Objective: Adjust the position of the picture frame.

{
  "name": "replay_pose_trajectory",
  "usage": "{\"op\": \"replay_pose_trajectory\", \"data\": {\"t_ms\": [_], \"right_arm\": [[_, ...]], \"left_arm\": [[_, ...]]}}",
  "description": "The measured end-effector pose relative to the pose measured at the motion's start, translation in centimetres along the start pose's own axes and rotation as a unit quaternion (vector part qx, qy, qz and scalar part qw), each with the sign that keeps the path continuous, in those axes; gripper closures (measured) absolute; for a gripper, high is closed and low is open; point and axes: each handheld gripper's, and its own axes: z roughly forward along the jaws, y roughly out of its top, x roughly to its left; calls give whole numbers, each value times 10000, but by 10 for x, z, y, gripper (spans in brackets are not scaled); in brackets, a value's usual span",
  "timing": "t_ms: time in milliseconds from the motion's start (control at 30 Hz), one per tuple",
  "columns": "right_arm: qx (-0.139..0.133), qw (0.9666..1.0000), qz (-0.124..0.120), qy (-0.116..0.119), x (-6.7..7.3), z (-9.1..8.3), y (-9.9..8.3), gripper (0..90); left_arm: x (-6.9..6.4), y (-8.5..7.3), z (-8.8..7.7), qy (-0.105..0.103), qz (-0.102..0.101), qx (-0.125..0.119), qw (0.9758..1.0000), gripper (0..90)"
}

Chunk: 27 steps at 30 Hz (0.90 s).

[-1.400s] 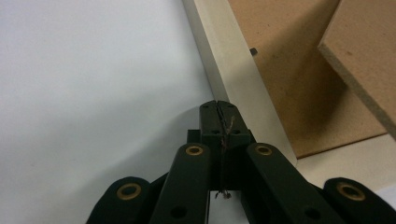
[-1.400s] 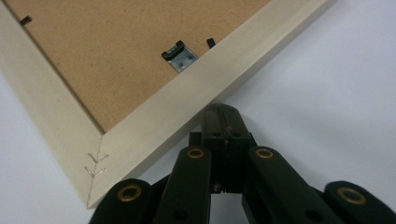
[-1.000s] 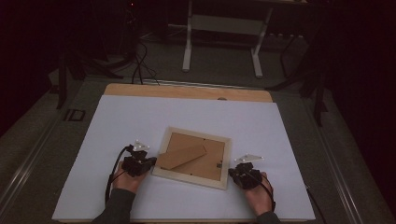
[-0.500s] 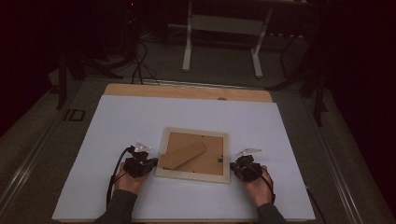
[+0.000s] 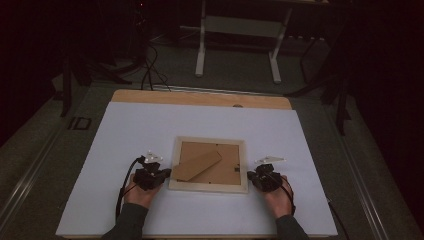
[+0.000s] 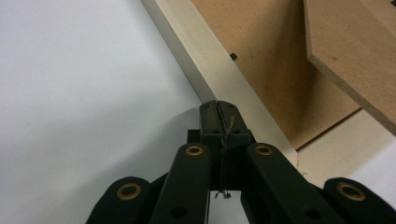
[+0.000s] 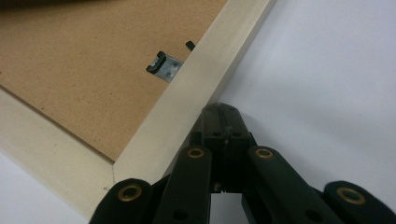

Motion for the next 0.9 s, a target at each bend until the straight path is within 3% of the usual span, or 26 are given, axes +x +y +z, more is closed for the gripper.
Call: {"op": "replay_pose_trajectory", "data": {"t_ms": [433,600,900], "right_arm": [[-71,9997,-206,139,1,-5,-8,900],[-138,9995,-253,135,-1,-7,-10,899],[-352,9993,-136,26,-13,-16,-11,881]], "left_arm": [[3,-1,4,48,18,40,10000,898],[5,0,3,90,8,-9,10000,837],[8,1,-8,131,-72,-289,9995,771]]}}
